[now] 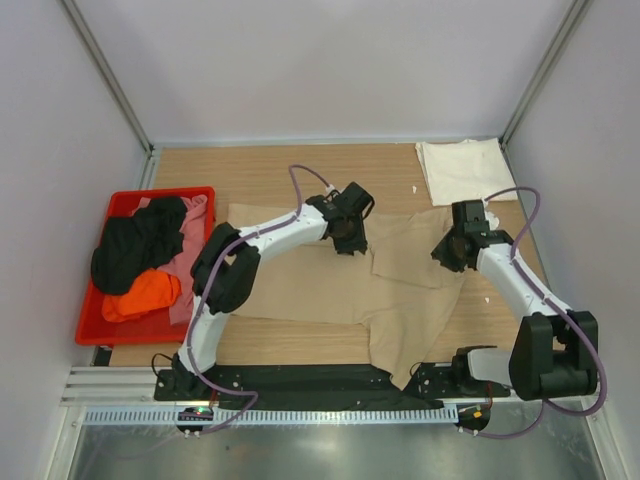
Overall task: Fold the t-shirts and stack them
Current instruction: Fold the tshirt
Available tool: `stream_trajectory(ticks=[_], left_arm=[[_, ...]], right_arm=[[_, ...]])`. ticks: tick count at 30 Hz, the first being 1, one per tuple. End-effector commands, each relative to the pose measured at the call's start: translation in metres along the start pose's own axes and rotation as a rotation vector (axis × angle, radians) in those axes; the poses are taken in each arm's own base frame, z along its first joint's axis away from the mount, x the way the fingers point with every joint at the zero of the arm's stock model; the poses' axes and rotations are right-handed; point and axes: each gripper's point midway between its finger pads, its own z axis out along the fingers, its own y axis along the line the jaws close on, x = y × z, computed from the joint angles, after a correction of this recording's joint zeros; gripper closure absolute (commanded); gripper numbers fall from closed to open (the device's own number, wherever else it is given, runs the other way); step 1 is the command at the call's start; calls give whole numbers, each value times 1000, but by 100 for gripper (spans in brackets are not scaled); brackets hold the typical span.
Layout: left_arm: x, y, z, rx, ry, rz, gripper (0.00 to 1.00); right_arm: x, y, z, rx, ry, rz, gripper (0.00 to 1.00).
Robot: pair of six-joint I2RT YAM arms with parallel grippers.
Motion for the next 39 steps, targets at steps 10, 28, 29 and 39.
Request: stream_trajectory(ticks=[10, 28, 29, 39], left_arm=[[-106, 90, -22, -21, -114, -37, 66], [-99, 153, 22, -191, -96, -134, 64], [-101, 150, 21, -183, -101, -142, 64], [-135, 92, -51, 31, -186, -90, 60]], right_arm=[[-75, 62, 60, -130, -154, 1, 68], [-87, -42, 110, 210, -198, 138, 69], [-90, -43, 109, 208, -205, 146, 69], [-109, -14, 84, 100, -181, 121, 66]])
